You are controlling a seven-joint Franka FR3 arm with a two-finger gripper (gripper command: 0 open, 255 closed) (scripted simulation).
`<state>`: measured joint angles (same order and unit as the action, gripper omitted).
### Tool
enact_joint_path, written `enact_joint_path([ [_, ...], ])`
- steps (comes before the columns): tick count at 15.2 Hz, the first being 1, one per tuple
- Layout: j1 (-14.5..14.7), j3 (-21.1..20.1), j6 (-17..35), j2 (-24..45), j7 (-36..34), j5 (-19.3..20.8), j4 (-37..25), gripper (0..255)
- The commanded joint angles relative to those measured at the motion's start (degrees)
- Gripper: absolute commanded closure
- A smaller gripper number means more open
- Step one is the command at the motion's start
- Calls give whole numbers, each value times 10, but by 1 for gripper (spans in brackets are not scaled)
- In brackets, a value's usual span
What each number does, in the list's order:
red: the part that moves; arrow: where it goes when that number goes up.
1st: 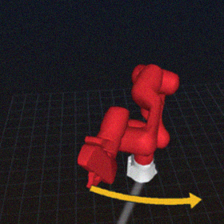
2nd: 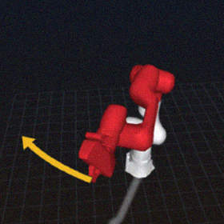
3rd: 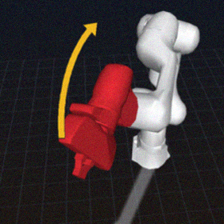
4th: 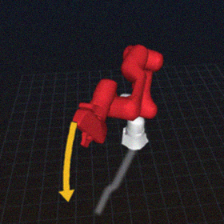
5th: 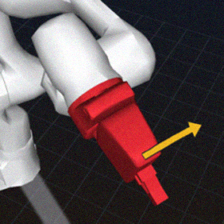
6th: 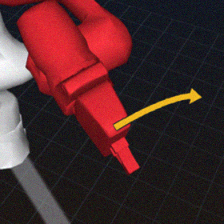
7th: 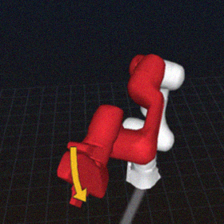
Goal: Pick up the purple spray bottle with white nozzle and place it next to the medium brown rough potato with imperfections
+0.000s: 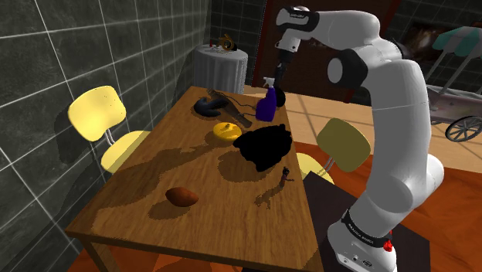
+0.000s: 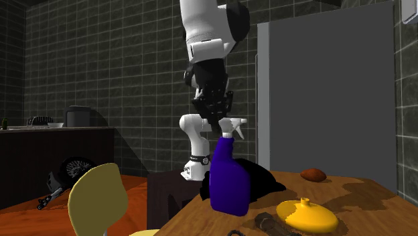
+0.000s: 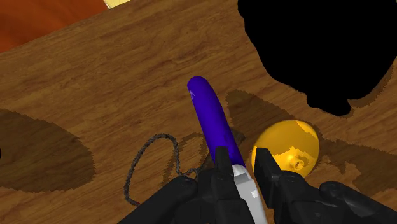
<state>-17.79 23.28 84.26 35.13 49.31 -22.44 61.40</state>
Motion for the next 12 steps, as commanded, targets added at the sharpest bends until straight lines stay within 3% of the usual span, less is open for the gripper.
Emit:
enact_joint_path([
  [1,-6,-1,-20,6,-4,-2,-26,255],
  [8,-30,-7,-92,35,-22,-11,-132,255],
  [12,-58,-16,-152,75,-39,-24,-237,255],
])
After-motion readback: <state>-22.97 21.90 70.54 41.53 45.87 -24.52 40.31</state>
